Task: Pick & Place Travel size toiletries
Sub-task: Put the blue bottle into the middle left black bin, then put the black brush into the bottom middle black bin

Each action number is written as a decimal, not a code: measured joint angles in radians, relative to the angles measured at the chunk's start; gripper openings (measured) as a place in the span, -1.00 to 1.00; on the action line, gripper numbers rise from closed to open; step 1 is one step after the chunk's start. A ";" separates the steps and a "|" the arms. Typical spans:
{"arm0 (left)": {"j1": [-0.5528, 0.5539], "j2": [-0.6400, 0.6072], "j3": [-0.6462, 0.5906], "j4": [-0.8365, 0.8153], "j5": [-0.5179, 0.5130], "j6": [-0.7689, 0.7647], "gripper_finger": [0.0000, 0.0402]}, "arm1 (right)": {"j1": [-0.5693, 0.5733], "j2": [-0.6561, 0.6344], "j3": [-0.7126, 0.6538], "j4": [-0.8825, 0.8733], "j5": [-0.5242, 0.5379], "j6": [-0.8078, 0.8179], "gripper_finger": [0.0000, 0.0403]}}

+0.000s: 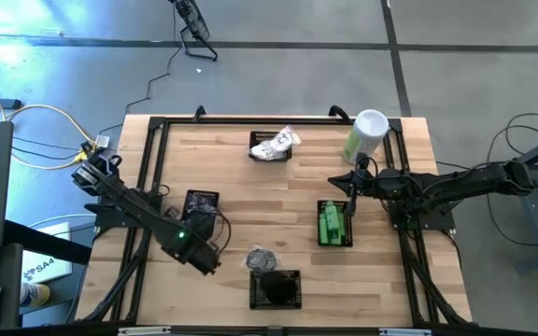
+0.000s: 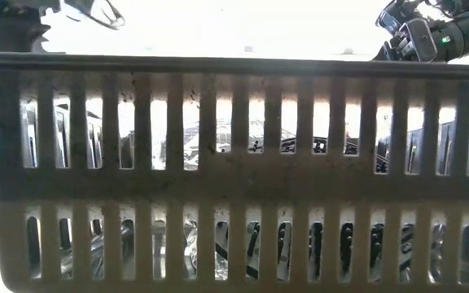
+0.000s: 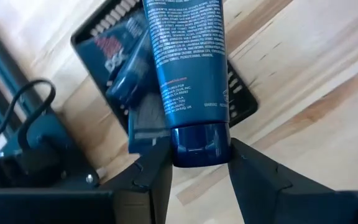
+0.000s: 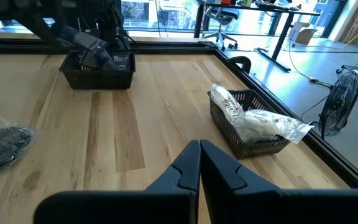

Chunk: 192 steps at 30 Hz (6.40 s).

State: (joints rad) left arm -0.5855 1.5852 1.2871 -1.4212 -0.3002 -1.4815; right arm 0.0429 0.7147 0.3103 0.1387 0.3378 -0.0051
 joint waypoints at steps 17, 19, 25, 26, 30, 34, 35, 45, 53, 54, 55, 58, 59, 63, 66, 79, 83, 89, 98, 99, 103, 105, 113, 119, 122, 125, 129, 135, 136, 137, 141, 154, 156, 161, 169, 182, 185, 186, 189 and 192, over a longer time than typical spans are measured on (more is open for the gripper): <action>-0.030 0.001 -0.112 0.045 0.044 -0.035 -0.32 | 0.000 0.000 0.000 0.000 0.000 0.000 -0.98; -0.030 0.001 -0.112 0.056 0.044 -0.035 -0.32 | 0.000 0.000 0.000 0.000 0.000 0.000 -0.98; -0.030 0.001 -0.112 0.060 0.042 -0.037 -0.32 | 0.000 0.000 0.000 0.000 0.000 0.000 -0.98; -0.030 0.001 -0.113 0.056 0.039 -0.041 -0.32 | 0.000 0.000 0.000 0.000 0.000 0.000 -0.98; -0.030 0.001 -0.113 0.052 0.035 -0.042 -0.24 | 0.000 0.000 0.000 0.000 0.000 0.000 -0.98; -0.030 0.001 -0.113 0.047 0.033 -0.042 -0.08 | 0.000 0.000 0.000 0.000 0.000 0.000 -0.98; -0.030 0.001 -0.113 0.049 0.033 -0.042 -0.05 | 0.000 0.000 0.000 0.000 0.000 0.000 -0.98; -0.030 -0.009 -0.113 0.060 -0.102 -0.004 -0.25 | 0.000 0.000 0.000 0.000 0.000 0.001 -0.98; -0.029 -0.083 -0.113 0.190 -0.171 0.119 -0.78 | 0.000 0.000 0.000 0.009 0.000 0.001 -0.98; -0.029 -0.093 -0.113 0.229 -0.181 0.156 -0.85 | 0.000 0.000 0.000 0.009 0.000 0.001 -0.98; -0.029 -0.101 -0.113 0.267 -0.188 0.191 -0.92 | 0.000 0.000 0.000 0.009 0.000 0.001 -0.98; -0.029 -0.116 -0.113 0.386 -0.214 0.299 -0.96 | 0.000 0.000 0.000 0.009 0.000 0.001 -0.98; -0.023 -0.117 -0.113 0.413 -0.217 0.327 -0.95 | 0.000 0.000 0.000 0.009 0.000 0.001 -0.98; 0.019 -0.117 -0.113 0.463 -0.208 0.385 -0.98 | 0.000 0.000 0.000 0.009 0.000 0.001 -0.98; 0.078 -0.114 -0.113 0.487 -0.156 0.491 -0.99 | 0.000 0.000 0.000 0.016 0.000 0.001 -0.98; 0.365 -0.112 -0.301 0.993 0.289 1.110 -1.00 | 0.000 0.000 0.000 0.043 0.000 0.012 -0.98; 0.436 -0.112 -0.421 1.137 0.395 1.142 -1.00 | 0.000 0.000 0.000 0.055 0.000 0.012 -0.98; 0.521 -0.112 -0.497 1.235 0.551 1.194 -1.00 | 0.000 0.000 0.000 0.061 0.000 0.012 -0.98; 0.575 -0.112 -0.503 1.299 0.561 1.243 -1.00 | 0.000 0.000 0.000 0.076 0.000 0.012 -0.98; 0.576 -0.112 -0.503 1.298 0.538 1.247 -0.99 | 0.000 0.000 0.000 0.076 0.000 0.012 -0.98; 0.574 -0.112 -0.503 1.300 0.510 1.268 -0.87 | 0.000 0.000 0.000 0.076 0.000 0.012 -0.98; 0.573 -0.112 -0.503 1.300 0.510 1.268 -0.75 | 0.000 0.000 0.000 0.076 0.000 0.012 -0.98; 0.572 -0.111 -0.503 1.320 0.556 1.268 -0.17 | 0.000 0.000 0.000 0.076 0.000 0.012 -0.98; 0.572 -0.111 -0.503 1.421 0.553 1.247 0.01 | 0.000 0.000 0.000 0.076 0.000 0.012 -0.98; 0.572 -0.111 -0.503 1.424 0.552 1.242 0.02 | 0.000 0.000 0.000 0.076 0.000 0.012 -0.98; 0.572 -0.110 -0.503 1.398 0.552 1.241 0.02 | 0.000 0.000 0.000 0.076 0.000 0.012 -0.98; 0.569 -0.066 -0.503 1.389 0.572 1.240 0.02 | 0.000 0.000 0.000 0.075 -0.001 0.012 -0.98; 0.526 0.045 -0.504 1.477 0.642 1.237 0.02 | 0.000 0.000 0.000 0.075 -0.002 0.012 -0.98; 0.517 0.064 -0.503 1.502 0.649 1.236 0.02 | 0.000 0.000 0.000 0.074 -0.002 0.012 -0.98; 0.511 0.074 -0.502 1.505 0.649 1.236 0.02 | 0.000 0.000 0.000 0.075 -0.002 0.012 -0.98; 0.491 0.095 -0.502 1.524 0.653 1.213 0.02 | 0.000 0.000 0.000 0.075 -0.002 0.011 -0.98; 0.487 0.152 -0.504 1.566 0.666 1.177 0.02 | 0.000 0.000 0.000 0.079 -0.001 0.012 -0.98; 0.487 0.164 -0.503 1.592 0.685 1.170 0.02 | 0.000 0.000 0.000 0.080 -0.001 0.011 -0.98; 0.487 0.180 -0.502 1.617 0.698 1.162 0.02 | 0.000 0.000 0.000 0.083 -0.001 0.011 -0.98; 0.487 0.180 -0.502 1.629 0.705 1.162 0.00 | 0.000 0.000 0.000 0.082 0.000 0.011 -0.98; 0.487 0.180 -0.503 1.635 0.702 1.162 -0.31 | 0.000 0.000 0.000 0.082 0.000 0.011 -0.98; 0.487 0.180 -0.502 1.635 0.699 1.162 -0.34 | 0.000 0.000 0.000 0.082 -0.001 0.011 -0.98; 0.487 0.180 -0.502 1.636 0.695 1.162 -0.34 | 0.000 0.000 0.000 0.082 0.000 0.011 -0.98; 0.487 0.180 -0.503 1.638 0.683 1.162 -0.35 | 0.000 0.000 0.000 0.082 0.000 0.011 -0.98; 0.487 0.180 -0.503 1.638 0.682 1.162 -0.34 | 0.000 0.000 0.000 0.082 0.000 0.011 -0.98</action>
State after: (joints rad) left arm -0.0990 1.7653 0.7845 0.2173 0.3820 -0.3195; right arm 0.0429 0.7147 0.3107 0.2211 0.3374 0.0063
